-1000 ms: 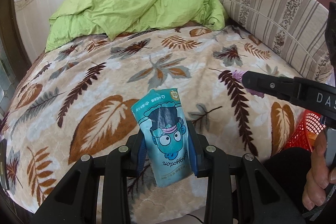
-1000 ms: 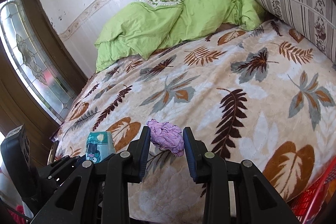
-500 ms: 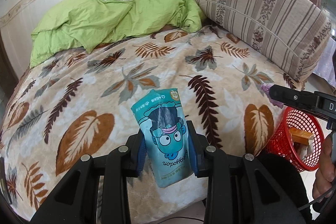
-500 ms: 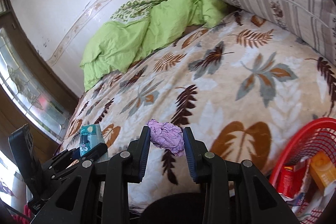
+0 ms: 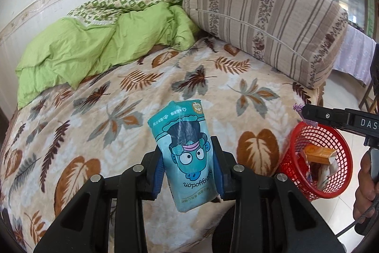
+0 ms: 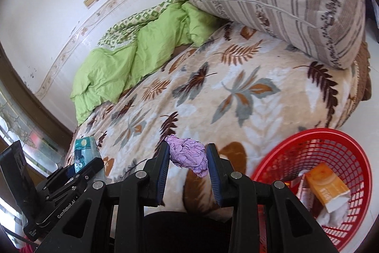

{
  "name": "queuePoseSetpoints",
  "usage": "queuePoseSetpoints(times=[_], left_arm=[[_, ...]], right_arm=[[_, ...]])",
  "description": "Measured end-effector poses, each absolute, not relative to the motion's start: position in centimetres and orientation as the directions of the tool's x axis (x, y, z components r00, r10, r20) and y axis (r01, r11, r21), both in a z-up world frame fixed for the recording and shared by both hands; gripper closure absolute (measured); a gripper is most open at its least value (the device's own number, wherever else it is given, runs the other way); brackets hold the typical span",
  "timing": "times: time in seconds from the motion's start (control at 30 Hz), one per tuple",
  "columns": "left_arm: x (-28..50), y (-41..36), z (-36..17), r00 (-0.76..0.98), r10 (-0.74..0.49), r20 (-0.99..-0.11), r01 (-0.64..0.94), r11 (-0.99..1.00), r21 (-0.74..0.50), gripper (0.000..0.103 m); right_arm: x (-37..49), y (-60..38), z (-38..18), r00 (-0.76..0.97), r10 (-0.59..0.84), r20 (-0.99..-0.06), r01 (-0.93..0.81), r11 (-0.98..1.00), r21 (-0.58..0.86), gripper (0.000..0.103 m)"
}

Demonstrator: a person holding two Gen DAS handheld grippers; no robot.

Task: Collect trash
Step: 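Carry the teal packet and purple wrapper to the red basket and open both grippers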

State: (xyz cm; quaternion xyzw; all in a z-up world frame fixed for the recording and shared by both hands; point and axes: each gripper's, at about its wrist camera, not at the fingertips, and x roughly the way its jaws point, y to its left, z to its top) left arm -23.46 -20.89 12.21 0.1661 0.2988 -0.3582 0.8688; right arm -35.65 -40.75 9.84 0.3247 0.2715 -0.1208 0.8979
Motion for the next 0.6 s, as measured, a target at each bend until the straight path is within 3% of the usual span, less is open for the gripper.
queuePoseSetpoints(times=[0.6], left_arm=[[-26.9, -25.7, 12.7, 0.495, -0.588, -0.639, 0.814, 0.571, 0.105, 0.069]], right_arm=[[-41.8, -44.0, 10.5, 0.805, -0.148, -0.575, 0.496, 0.699, 0.515, 0.069]])
